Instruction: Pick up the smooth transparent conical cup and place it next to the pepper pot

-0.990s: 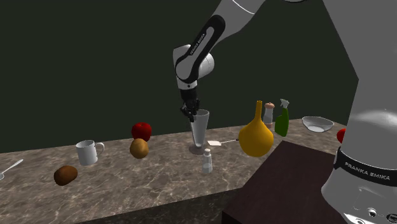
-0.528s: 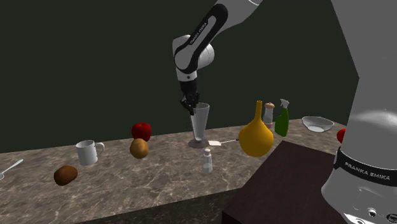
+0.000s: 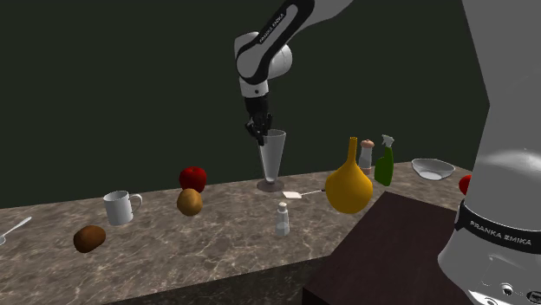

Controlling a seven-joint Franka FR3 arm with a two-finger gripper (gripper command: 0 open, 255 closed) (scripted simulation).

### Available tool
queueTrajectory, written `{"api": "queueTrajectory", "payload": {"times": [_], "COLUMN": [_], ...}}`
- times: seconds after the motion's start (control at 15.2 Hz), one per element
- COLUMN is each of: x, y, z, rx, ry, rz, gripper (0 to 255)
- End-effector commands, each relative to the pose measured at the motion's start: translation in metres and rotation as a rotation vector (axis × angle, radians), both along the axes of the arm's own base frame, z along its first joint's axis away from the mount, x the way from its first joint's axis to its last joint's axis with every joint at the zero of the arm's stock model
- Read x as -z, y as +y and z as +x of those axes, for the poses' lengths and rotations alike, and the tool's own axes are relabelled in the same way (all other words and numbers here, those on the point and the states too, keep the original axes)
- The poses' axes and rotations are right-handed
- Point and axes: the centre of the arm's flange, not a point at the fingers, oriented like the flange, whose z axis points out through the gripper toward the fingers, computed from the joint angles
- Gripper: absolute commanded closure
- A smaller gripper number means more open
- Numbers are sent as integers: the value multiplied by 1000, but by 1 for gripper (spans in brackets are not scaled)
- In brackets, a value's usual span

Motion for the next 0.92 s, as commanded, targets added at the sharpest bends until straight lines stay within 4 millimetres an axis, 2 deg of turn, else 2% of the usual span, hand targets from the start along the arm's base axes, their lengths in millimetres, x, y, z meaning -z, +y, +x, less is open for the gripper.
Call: {"api": "queueTrajectory", "payload": {"times": [0.0, 0.86], "x": [-11, -80], "y": [0, 0], "z": [0, 0], "rx": [0, 0], "ry": [0, 0], "rz": [0, 0], "gripper": [255, 255]}}
